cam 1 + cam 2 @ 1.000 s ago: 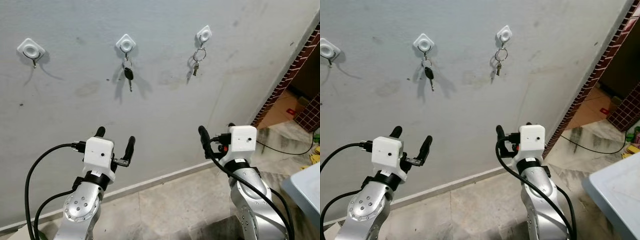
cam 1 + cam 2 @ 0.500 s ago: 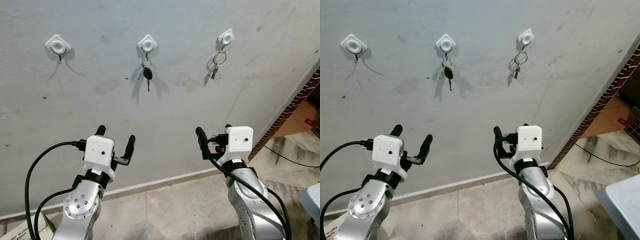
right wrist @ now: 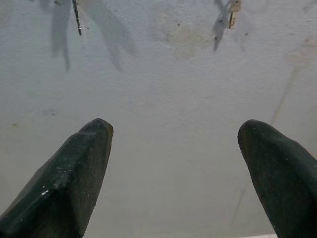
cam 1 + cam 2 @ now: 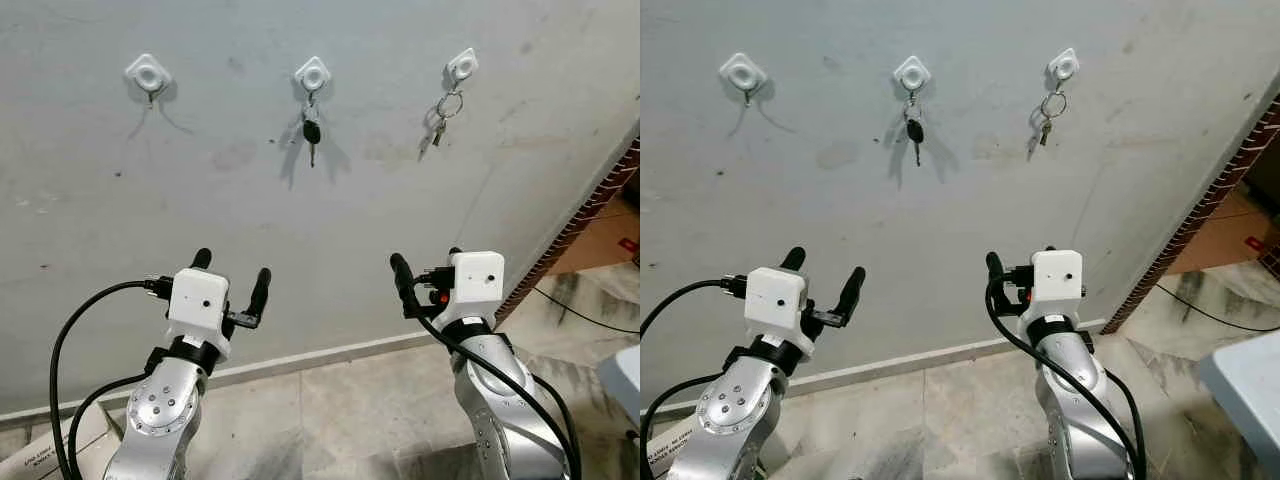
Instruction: Hang keys on a hook
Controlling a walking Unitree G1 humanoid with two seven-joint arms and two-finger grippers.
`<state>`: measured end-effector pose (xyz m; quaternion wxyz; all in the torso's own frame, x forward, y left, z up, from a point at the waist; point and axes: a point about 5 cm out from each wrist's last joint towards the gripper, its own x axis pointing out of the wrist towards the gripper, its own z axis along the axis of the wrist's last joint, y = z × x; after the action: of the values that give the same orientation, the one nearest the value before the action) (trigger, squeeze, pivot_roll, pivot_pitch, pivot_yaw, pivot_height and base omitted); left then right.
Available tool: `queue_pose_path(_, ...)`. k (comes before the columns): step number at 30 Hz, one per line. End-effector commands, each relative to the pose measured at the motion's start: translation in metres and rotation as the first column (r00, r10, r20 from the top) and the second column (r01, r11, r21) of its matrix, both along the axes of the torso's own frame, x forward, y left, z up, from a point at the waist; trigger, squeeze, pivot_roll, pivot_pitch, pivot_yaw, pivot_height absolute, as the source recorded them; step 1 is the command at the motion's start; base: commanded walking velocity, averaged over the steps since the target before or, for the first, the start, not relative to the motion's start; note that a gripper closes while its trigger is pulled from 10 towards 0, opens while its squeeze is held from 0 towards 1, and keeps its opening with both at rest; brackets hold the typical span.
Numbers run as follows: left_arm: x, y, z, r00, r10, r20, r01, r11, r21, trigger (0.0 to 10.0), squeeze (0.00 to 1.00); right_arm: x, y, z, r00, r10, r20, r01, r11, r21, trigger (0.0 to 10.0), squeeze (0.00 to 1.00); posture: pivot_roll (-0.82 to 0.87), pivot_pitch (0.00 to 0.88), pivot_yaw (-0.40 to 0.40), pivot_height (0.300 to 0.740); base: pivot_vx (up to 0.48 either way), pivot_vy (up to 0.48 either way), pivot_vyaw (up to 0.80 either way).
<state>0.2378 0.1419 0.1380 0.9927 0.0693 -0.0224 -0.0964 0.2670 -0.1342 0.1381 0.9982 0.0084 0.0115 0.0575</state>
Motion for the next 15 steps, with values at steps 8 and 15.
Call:
queue_pose_path(8, 0.0029, -0.0026, -0.0018, 1.0, -0.016, -0.013, 0.016, 1.0, 0.0, 10.0, 0.0, 0.0031, -0.0031, 0.0001, 1.0, -0.017, -0.002, 0.017, 1.0, -0.004, 10.0, 0.6, 0.07, 0.03, -0.021, 0.74, -0.254, 0.0, 0.0)
queue_pose_path(15, 0.0058, -0.0029, -0.0012, 1.0, -0.021, -0.009, 0.021, 1.0, 0.002, 10.0, 0.0, 0.0051, -0.0035, 0.0001, 1.0, -0.022, -0.002, 0.022, 1.0, -0.006, 10.0, 0.6, 0.07, 0.023, -0.019, 0.74, -0.25, 0.0, 0.0)
